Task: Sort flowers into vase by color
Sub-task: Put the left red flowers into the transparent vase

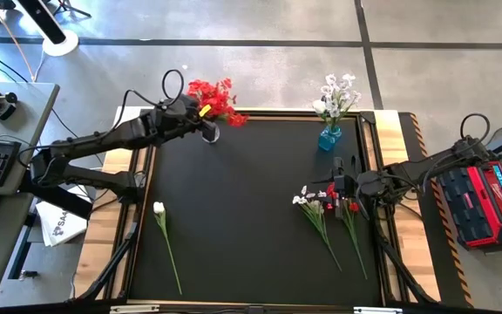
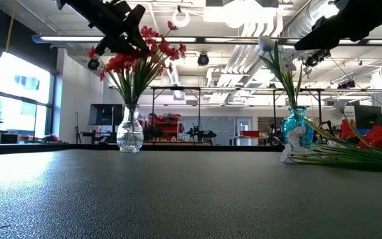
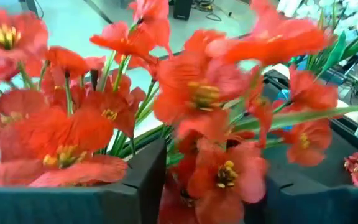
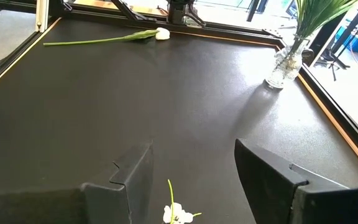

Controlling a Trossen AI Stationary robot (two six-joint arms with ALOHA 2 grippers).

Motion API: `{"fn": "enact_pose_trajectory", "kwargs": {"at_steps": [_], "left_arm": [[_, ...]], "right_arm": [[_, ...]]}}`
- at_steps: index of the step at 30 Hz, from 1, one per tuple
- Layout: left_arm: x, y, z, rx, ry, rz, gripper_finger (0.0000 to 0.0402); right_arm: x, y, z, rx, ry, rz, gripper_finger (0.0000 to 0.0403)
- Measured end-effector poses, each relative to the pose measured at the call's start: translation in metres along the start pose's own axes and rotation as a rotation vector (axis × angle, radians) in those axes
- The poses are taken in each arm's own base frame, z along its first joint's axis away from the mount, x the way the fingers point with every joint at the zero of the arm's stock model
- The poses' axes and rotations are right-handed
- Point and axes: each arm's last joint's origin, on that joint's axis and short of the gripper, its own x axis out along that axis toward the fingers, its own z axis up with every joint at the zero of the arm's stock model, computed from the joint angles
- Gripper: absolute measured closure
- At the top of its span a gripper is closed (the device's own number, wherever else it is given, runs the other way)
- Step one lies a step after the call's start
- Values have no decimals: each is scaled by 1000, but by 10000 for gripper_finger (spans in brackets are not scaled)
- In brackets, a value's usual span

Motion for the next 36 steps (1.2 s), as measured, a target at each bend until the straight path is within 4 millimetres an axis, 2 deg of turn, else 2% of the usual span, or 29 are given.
{"fn": "enact_pose_trajectory", "kwargs": {"at_steps": [5, 13, 18, 26, 36], "left_arm": [[-5, -2, 10, 24, -11, -6, 224], [-11, -4, 23, 56, -39, -15, 235], [-6, -4, 15, 81, -6, 13, 273], [2, -7, 5, 136, 16, 92, 389], [2, -1, 0, 132, 53, 171, 399]], "right_arm": [[0, 0, 0, 0, 0, 0, 206], [0, 0, 0, 0, 0, 0, 206], [0, 0, 0, 0, 0, 0, 206], [0, 0, 0, 0, 0, 0, 206], [0, 0, 0, 0, 0, 0, 206]]}}
